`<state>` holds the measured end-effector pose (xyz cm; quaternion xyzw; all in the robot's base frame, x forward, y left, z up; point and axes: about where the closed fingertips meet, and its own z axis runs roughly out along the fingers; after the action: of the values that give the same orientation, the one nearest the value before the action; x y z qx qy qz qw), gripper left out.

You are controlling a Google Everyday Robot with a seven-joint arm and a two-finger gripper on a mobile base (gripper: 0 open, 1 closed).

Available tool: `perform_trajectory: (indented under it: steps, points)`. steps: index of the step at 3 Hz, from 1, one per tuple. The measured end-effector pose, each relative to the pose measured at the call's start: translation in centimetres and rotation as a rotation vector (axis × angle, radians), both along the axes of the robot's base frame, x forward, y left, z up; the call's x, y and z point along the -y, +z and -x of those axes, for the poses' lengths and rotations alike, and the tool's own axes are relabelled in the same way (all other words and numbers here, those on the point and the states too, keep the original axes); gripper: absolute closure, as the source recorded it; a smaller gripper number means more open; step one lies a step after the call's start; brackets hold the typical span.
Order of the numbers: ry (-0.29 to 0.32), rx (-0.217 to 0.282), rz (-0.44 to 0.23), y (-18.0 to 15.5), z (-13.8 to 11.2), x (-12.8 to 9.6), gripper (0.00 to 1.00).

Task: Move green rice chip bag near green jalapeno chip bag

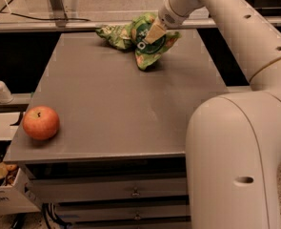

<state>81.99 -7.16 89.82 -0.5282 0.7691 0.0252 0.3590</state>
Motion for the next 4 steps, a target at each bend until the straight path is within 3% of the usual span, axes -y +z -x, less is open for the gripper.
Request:
perform_trajectory:
  steps: [1,2,4]
  points:
    - [-0.023,0.009,0.016,-0.6,-1.6,0.0,0.82]
    - [-0.04,0.015,0.027,-0.6,-2.0,0.5,0.58]
    - [-0.059,0.018,0.04,-0.3,-1.8,1.5,0.12]
